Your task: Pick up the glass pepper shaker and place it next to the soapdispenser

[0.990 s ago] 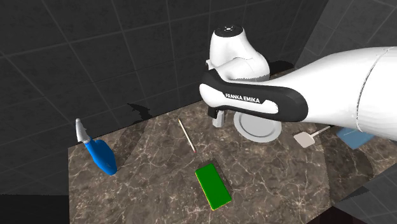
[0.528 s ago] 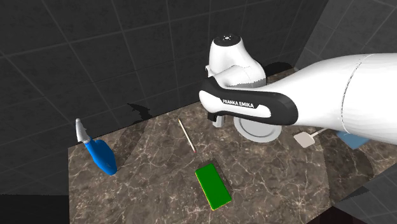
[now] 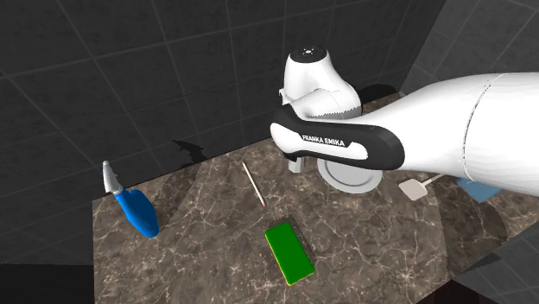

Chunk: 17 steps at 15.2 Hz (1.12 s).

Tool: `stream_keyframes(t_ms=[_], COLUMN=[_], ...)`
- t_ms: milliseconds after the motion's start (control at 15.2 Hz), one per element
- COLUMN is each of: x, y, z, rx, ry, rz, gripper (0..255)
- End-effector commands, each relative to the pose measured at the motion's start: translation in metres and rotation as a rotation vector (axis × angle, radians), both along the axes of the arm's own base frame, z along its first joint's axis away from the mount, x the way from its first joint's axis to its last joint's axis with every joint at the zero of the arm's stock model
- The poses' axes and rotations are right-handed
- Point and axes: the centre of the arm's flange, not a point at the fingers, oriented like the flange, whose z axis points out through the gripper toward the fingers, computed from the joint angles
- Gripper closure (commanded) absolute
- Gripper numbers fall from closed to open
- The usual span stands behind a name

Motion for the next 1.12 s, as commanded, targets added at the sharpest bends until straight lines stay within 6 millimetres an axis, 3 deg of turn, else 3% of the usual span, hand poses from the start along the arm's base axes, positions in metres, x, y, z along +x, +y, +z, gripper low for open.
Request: stream_keyframes(t_ms=[0,330,1056], x=[0.0,0.0,0.0], y=[0.0,0.0,0.0], z=[0.0,0.0,0.058], rx=[0.0,0.0,0.0], ry=[0.0,0.0,0.0], rz=[0.0,0.0,0.0], gripper=[255,255,255])
